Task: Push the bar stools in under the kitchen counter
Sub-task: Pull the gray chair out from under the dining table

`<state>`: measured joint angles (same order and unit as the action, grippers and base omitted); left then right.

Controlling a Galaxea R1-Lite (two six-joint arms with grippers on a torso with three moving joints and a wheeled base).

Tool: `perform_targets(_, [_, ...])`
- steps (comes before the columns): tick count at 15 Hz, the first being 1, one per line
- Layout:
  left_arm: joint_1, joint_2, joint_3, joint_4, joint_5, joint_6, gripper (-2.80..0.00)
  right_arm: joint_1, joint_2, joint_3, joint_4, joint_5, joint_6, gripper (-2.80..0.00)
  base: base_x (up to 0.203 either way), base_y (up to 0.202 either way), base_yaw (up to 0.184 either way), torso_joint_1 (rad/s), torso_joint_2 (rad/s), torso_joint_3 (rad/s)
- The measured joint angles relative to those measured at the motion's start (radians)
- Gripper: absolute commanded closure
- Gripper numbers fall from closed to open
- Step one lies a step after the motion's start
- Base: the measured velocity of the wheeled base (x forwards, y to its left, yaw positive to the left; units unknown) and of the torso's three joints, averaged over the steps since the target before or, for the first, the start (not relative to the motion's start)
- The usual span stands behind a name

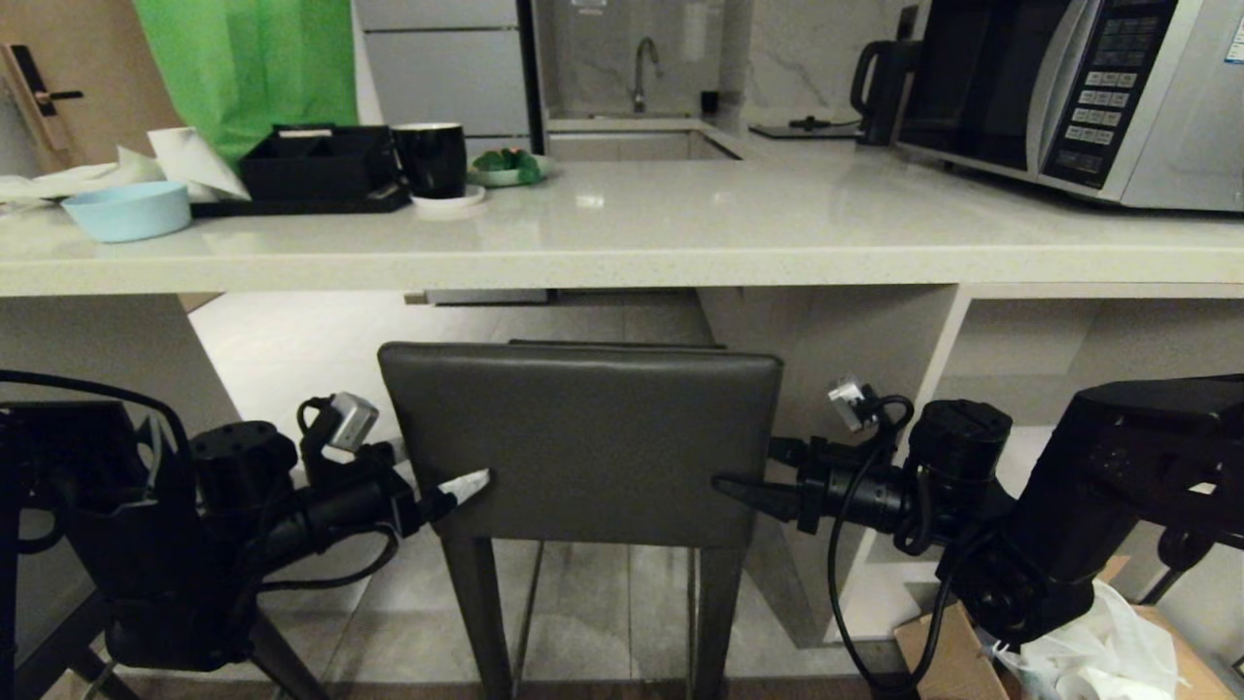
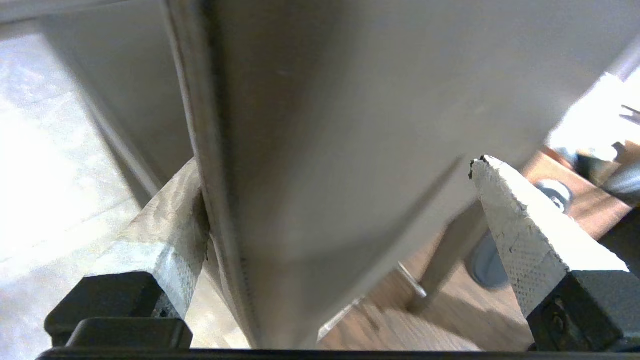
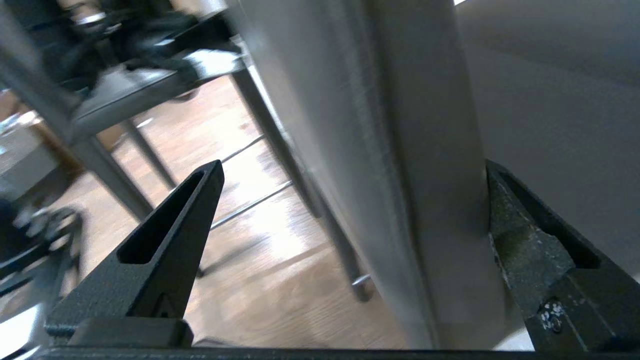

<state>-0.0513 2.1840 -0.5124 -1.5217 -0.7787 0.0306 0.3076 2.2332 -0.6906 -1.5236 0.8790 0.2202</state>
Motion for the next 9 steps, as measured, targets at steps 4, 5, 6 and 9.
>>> perform_targets(4, [-0.003, -0.011, 0.009, 0.004, -0.003, 0.0, -2.8, 0.012, 0.0, 0.001, 0.002, -0.01, 0.001, -2.8, -0.196, 0.0, -0.002, 0.002, 0.0, 0.005])
perform_targets(5, [-0.001, -0.014, 0.009, 0.004, -0.003, 0.0, -2.8, 0.013, 0.0, 0.001, 0.002, -0.009, 0.001, -2.8, -0.194, 0.0, -0.001, -0.001, 0.0, 0.005])
perform_targets(6, [-0.001, -0.018, 0.01, 0.005, -0.002, -0.002, -2.8, 0.014, -0.001, 0.0, 0.002, -0.008, 0.001, -2.8, -0.195, 0.0, 0.001, 0.002, 0.0, 0.002])
perform_targets(9, [-0.001, -0.029, 0.012, 0.005, -0.002, -0.003, -2.8, 0.02, -0.009, 0.009, 0.003, -0.008, -0.001, -2.8, -0.191, 0.0, -0.001, 0.004, 0.0, 0.001])
